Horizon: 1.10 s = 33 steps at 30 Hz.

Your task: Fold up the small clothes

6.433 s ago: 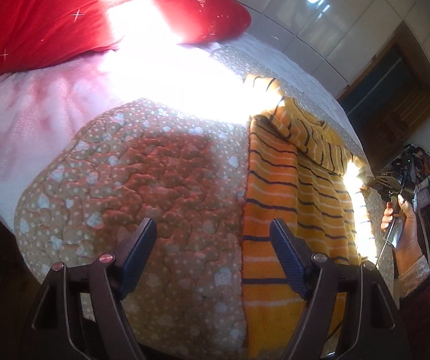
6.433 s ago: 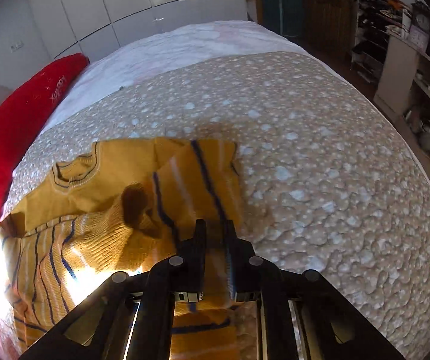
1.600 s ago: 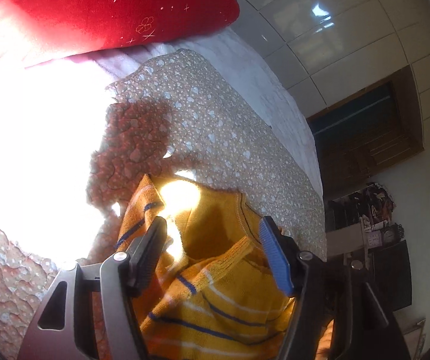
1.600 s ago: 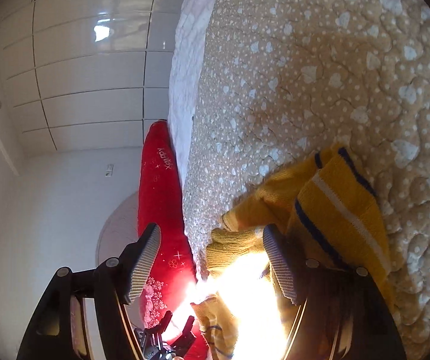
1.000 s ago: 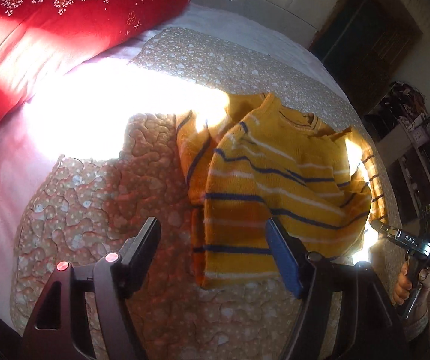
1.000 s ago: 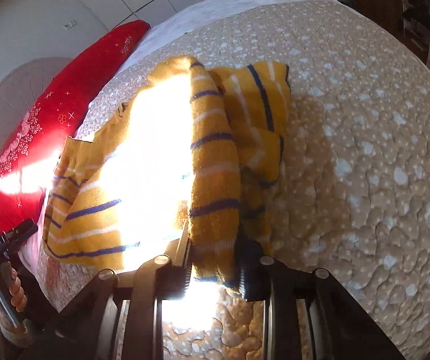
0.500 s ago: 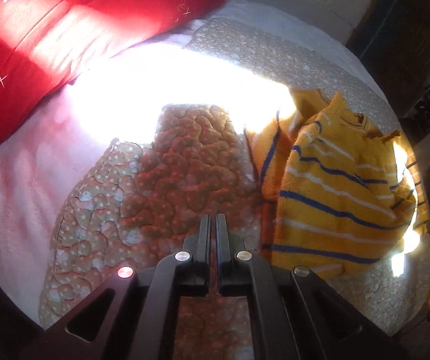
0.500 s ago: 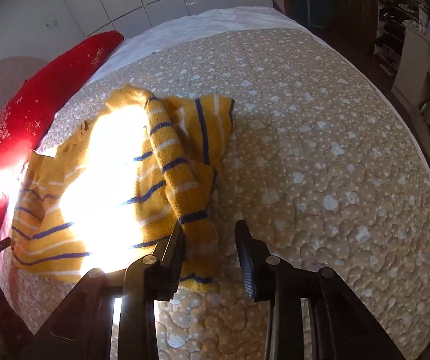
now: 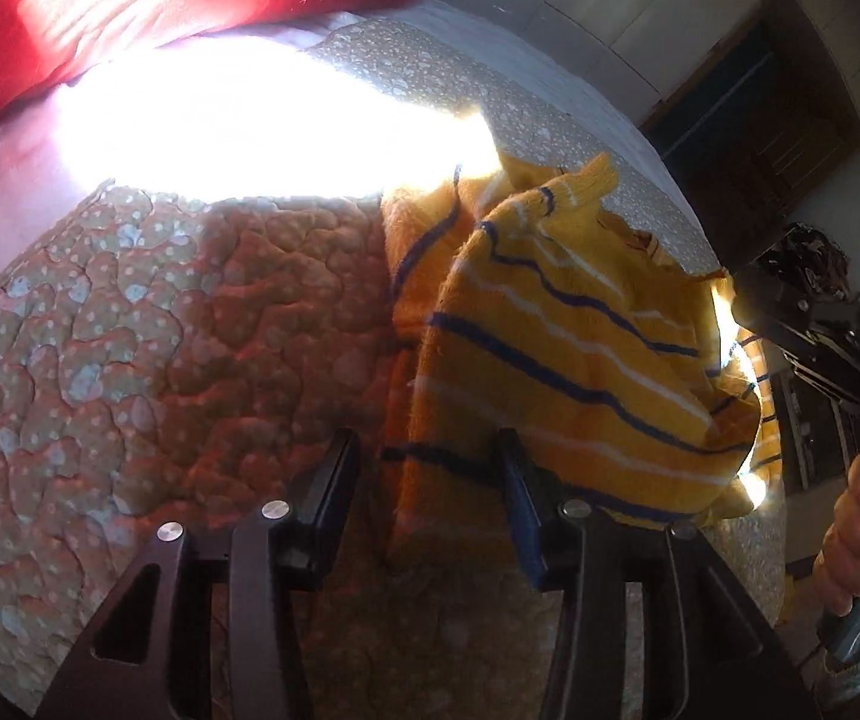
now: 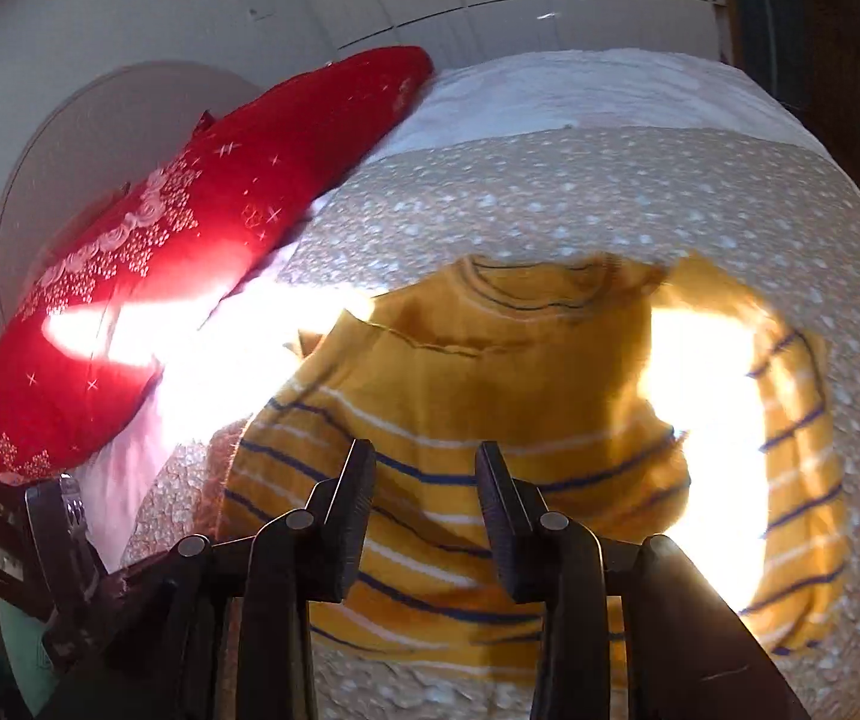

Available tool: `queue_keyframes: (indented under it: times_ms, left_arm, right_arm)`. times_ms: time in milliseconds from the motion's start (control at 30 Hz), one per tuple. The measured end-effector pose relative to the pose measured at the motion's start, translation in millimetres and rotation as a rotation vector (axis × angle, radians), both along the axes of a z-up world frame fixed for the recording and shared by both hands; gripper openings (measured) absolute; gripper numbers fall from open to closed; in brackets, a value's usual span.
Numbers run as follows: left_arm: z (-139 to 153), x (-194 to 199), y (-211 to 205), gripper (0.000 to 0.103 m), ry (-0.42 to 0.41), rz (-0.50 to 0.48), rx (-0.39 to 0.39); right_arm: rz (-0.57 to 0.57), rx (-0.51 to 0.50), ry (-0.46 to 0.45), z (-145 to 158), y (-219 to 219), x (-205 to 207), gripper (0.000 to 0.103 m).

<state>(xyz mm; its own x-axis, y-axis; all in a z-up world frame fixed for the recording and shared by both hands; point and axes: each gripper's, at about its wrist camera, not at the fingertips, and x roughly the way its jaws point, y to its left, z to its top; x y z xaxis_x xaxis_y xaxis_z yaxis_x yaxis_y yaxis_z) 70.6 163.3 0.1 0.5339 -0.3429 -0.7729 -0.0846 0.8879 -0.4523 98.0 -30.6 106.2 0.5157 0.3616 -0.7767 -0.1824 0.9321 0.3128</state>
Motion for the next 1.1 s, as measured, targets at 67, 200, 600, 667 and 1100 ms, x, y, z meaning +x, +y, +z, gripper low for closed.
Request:
queue_keyframes:
  times_ms: [67,200,600,667,1100]
  left_arm:
    - [-1.2,-4.3,2.0,0.045,-0.023,0.005,-0.015]
    - [-3.5,-7.5,5.8,0.045,-0.040,0.007,-0.039]
    - [-6.7,-29.7,16.6,0.047,-0.068,0.017,-0.098]
    - [-5.1,-40.5,26.0,0.056,-0.071,0.031,-0.156]
    - [-7.5,-64.6,19.3,0.015,-0.071,0.108,-0.278]
  right_arm:
    - [0.034,-0.053,0.042,-18.7,34.9,28.5,0.030]
    - [0.059,-0.177,0.111,-61.1,84.8,86.5,0.012]
    - [0.111,-0.320,0.208,-87.0,143.4,150.4,0.010]
    - [0.097,-0.279,0.190,-66.7,137.2,143.7,0.010]
    - [0.244,-0.345,0.263,-57.2,177.0,101.6,0.070]
